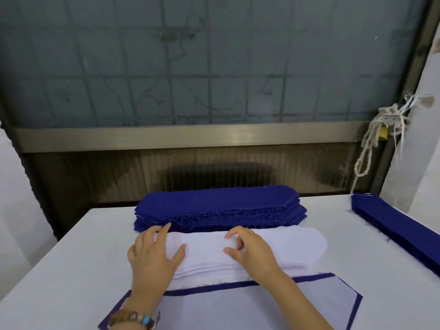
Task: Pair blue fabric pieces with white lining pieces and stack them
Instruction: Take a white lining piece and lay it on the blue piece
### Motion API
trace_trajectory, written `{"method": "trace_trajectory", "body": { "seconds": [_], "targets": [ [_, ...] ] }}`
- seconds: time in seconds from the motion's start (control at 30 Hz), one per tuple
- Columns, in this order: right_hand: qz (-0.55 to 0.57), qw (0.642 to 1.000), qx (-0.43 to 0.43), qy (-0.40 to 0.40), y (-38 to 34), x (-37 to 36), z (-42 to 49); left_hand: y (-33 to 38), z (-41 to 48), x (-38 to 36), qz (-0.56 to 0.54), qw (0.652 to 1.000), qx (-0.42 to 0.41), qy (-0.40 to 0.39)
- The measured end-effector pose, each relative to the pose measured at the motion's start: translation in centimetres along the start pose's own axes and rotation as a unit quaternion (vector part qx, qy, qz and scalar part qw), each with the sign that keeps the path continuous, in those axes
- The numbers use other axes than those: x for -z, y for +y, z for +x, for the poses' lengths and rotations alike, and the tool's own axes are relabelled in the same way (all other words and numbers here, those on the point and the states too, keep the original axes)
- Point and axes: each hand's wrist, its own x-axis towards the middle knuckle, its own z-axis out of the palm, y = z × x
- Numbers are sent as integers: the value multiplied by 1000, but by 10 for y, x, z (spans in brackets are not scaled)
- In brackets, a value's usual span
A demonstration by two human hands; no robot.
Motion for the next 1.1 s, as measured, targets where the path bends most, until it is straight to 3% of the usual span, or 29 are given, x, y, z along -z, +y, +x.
{"method": "trace_trajectory", "body": {
  "seconds": [0.1,0.2,0.57,0.7,0.8,1.0,1.1],
  "targets": [
    [-6,1000,2,4,1,-1,1,-4,4,2,6,994,99,-45],
    [-14,1000,7,6,2,-2,1,-6,5,7,-42,988,142,-44],
    [-25,999,16,15,0,-3,-1,-15,6,20,-56,983,83,151],
    [-25,999,15,16,0,-3,-2,-13,7,24,-200,959,119,159],
    [-28,999,15,17,1,-4,-2,-16,4,23,-258,945,97,177],
    [-13,1000,3,6,3,-4,0,-21,4,20,-172,963,88,187],
    [11,1000,-18,-16,4,-1,7,-20,6,25,-158,967,27,200]
  ]
}}
